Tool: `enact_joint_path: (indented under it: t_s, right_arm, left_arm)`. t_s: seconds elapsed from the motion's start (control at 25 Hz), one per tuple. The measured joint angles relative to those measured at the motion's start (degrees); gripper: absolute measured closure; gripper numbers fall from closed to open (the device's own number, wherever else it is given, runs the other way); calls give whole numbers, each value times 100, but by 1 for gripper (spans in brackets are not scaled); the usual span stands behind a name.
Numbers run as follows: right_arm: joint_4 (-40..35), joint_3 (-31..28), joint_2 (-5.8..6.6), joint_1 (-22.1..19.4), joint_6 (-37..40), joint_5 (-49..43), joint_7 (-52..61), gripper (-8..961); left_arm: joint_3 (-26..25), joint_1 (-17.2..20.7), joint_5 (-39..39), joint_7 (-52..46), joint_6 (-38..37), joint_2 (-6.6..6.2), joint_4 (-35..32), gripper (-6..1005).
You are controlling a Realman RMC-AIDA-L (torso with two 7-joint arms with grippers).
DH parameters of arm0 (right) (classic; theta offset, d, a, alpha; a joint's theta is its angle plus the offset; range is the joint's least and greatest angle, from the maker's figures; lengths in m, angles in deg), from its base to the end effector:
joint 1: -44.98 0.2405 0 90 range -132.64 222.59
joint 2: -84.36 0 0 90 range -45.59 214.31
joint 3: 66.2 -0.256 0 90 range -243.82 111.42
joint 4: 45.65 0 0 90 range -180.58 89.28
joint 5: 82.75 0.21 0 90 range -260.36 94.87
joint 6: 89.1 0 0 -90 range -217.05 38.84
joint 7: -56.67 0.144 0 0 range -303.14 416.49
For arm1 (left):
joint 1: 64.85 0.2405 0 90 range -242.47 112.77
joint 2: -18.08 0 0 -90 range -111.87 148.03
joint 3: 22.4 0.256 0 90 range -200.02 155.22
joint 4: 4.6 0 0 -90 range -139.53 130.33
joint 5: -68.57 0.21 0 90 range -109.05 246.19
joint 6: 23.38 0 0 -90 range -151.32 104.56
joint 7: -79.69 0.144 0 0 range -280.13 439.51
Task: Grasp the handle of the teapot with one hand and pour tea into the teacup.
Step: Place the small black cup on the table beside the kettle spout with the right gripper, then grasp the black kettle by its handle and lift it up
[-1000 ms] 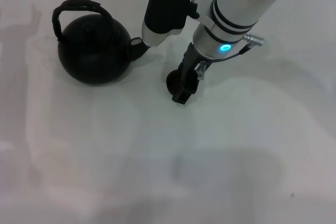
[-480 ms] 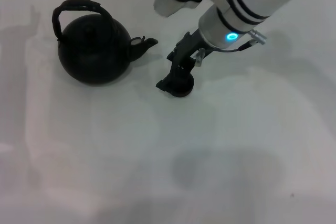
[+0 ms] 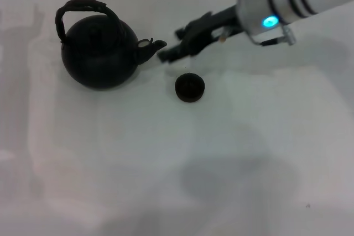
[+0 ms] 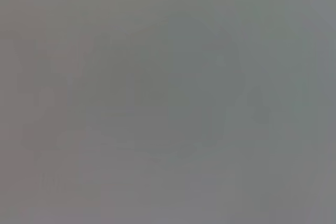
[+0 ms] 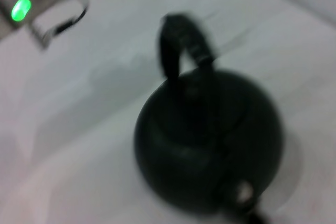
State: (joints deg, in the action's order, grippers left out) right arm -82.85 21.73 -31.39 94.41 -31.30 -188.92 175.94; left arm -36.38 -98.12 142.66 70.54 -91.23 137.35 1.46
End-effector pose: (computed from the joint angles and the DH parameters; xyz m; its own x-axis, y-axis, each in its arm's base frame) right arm 0.1499 0.4065 -0.0794 0.8575 -0.4966 -0.1343 -0.5141 -0.8375 -0.1853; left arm -0.3301 0.3630 0.0191 0.5946 -0.1264 0.7940 0.8038 0.1172 -0.5833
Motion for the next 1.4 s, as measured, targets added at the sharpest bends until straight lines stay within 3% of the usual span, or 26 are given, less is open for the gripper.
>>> enact_joint_path:
  t_s: [0.16,0.24,0.28,0.44,0.52,0.56,0.6,0.64,0.68,0.72,0.84,0.92,1.04,1.08,1.4]
  right_arm:
    - [260,-1518,10,-595,18,932,-669,116]
    - [596,-2303,17,-882,96,1885,-1180,117]
    - [1040,-2925,26,-1134,195,3007,-1764,118]
    - [1750,-3661,6,-1477,257,4840,-2924,123]
    - [2111,-3830,-12,-1600,257,5901,-3953,127]
    - [2315,-3845,-14,-1635,229,6584,-5174,129]
    - [2315,-3845,-14,-1635,229,6584,-5174,129]
    - [2402,-3848,-22,-1630,211,6884,-6070,128]
    - [2594,-3857,-36,-1566,145,7546,-7910,128]
    - [2594,-3857,-36,-1566,145,7546,-7910,128]
    - [3041,-3856,-41,-1324,103,8803,-9993,128]
    - [3128,-3835,-34,-1248,100,9202,-10747,128]
    - [3100,-3842,-6,-1203,68,9276,-11086,128]
    - [3092,-3856,8,-1188,48,9302,-11043,128]
    - [2667,-3880,64,-1161,-545,9359,-10784,129]
  left_arm:
    - [0,69,0,-24,-14,0,7,120]
    - [1,89,0,-30,-15,1,9,121]
    - [0,124,0,-36,-19,0,14,121]
    - [0,149,0,-37,-20,-1,43,121]
    - [11,164,4,-39,-20,-1,78,122]
    - [16,176,6,-39,-20,-1,85,122]
    - [28,195,18,-39,-20,-1,96,122]
    - [36,222,27,-40,-20,-1,110,122]
    - [44,258,39,-41,-16,-1,130,122]
    - [52,353,49,-42,-11,-1,200,122]
    - [58,431,53,-42,-46,0,263,122]
    - [108,759,56,-47,-372,10,497,123]
    - [403,1131,59,-52,-746,31,745,123]
    - [706,1324,60,-52,-944,33,897,123]
    - [1811,1771,62,-51,-1484,43,1268,124]
